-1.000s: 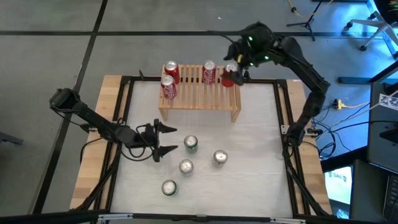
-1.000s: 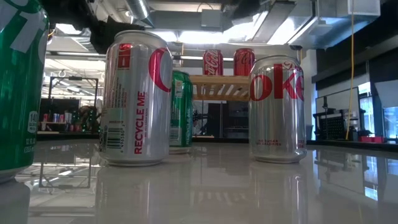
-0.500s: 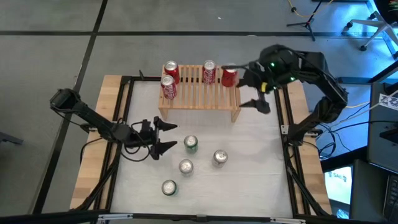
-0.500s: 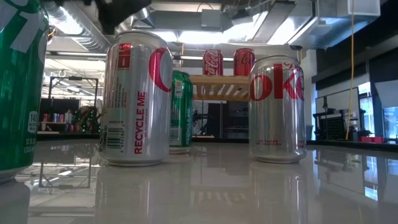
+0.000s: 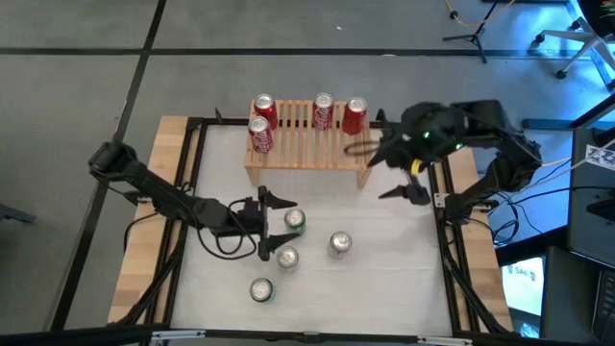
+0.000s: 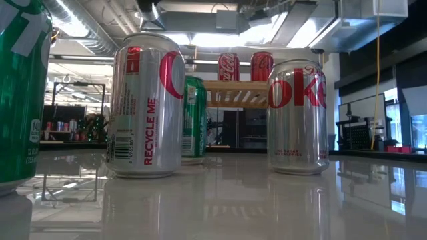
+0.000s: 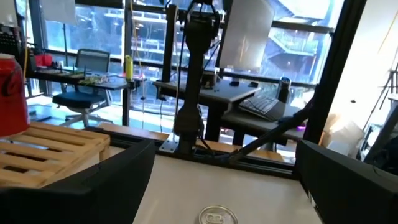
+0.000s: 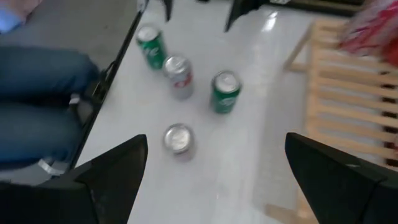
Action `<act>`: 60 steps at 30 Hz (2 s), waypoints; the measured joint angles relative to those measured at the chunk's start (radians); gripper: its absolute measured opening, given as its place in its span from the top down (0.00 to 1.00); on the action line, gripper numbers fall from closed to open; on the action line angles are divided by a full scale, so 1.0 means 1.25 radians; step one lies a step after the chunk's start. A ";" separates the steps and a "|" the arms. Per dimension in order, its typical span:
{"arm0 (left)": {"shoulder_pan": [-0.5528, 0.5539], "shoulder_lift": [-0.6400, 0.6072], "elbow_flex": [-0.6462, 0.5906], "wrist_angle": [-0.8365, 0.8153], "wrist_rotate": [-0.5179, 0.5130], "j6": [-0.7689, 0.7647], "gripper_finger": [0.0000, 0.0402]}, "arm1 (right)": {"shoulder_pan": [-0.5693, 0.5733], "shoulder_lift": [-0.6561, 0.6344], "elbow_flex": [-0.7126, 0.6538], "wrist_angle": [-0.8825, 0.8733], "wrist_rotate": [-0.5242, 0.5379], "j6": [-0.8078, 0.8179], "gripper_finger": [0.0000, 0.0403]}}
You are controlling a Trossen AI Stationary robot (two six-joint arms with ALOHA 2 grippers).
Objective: Place canned beverage on shelf
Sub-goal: Put the right red silver soda can on the shelf
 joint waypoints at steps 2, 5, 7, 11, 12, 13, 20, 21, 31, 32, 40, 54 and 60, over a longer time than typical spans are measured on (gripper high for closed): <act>0.000 0.006 0.001 -0.001 -0.001 -0.001 0.05 | 0.027 0.001 -0.030 0.001 0.000 0.000 0.07; 0.000 0.016 0.001 -0.001 -0.005 -0.025 0.05 | 0.059 0.000 -0.088 0.024 0.000 0.000 0.07; 0.003 0.016 0.001 -0.006 -0.014 -0.041 0.05 | 0.077 -0.006 -0.141 0.054 0.000 -0.002 0.07; 0.013 0.016 0.001 -0.008 -0.024 -0.057 0.05 | 0.092 -0.049 -0.292 0.137 0.000 -0.005 0.07; 0.015 0.016 0.001 -0.007 -0.024 -0.057 0.05 | 0.092 -0.072 -0.338 0.167 0.000 -0.004 0.07; 0.018 0.016 0.001 -0.007 -0.024 -0.057 0.05 | 0.091 -0.096 -0.386 0.203 -0.001 0.006 0.07; 0.036 0.016 0.001 -0.010 -0.024 -0.057 0.05 | 0.089 -0.287 -0.688 0.486 0.020 0.146 0.07; 0.040 0.016 0.001 -0.011 -0.024 -0.057 0.05 | 0.089 -0.312 -0.727 0.537 0.015 0.163 0.07; 0.066 0.015 0.001 -0.006 -0.009 -0.060 0.05 | 0.089 -0.367 -0.936 0.832 0.007 0.213 0.07; 0.066 0.015 0.001 -0.006 -0.009 -0.060 0.05 | 0.089 -0.360 -0.944 0.846 0.006 0.213 0.07; 0.066 0.015 0.001 -0.021 -0.009 -0.059 0.05 | 0.090 -0.285 -0.953 0.890 -0.041 0.310 0.07; 0.066 0.015 0.001 -0.065 -0.009 -0.060 0.05 | 0.120 -0.202 -0.953 0.961 -0.041 0.331 0.07; 0.066 0.015 0.001 -0.064 -0.009 -0.062 0.05 | 0.198 -0.202 -0.953 0.952 0.071 0.310 0.07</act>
